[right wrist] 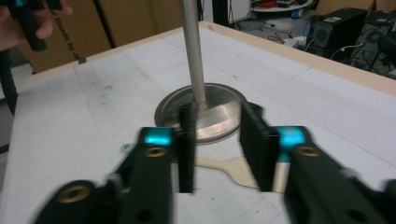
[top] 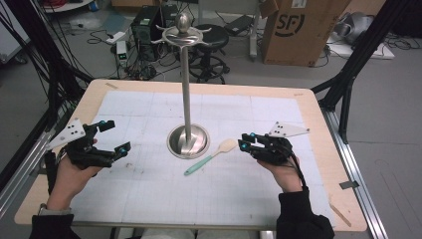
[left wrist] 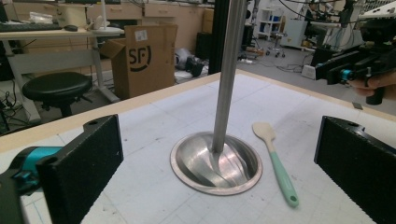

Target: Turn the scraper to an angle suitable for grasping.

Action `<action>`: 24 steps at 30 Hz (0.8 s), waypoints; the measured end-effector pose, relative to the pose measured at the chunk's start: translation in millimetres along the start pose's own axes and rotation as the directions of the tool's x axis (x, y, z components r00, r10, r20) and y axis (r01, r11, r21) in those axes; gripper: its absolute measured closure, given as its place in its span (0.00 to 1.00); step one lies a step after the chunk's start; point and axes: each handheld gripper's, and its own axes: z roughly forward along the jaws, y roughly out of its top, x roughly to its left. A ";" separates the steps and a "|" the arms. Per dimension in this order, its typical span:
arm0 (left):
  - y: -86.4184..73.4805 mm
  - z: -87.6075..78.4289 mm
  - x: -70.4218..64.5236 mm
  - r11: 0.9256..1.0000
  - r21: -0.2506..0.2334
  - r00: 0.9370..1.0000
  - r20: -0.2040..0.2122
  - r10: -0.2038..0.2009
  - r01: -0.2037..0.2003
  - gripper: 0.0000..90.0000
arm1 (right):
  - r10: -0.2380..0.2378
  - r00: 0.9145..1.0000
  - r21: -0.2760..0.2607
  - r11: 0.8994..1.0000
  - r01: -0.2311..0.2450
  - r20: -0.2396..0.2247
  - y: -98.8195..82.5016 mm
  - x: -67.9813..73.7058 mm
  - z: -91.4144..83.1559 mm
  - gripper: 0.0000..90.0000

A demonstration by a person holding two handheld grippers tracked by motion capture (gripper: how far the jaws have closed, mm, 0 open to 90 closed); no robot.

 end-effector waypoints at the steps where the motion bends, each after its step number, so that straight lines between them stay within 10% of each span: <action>1: 0.0 0.0 0.0 1.000 0.000 1.000 0.000 0.000 0.000 0.02 | -0.002 1.000 0.008 1.000 0.002 0.003 -0.6 0.5 2.9 0.91; 24: -10.9 -5.5 -5.8 0.999 0.032 1.000 -0.007 0.002 -0.002 0.02 | 0.040 0.999 0.197 0.979 -0.045 0.027 -16.8 -9.5 84.8 1.00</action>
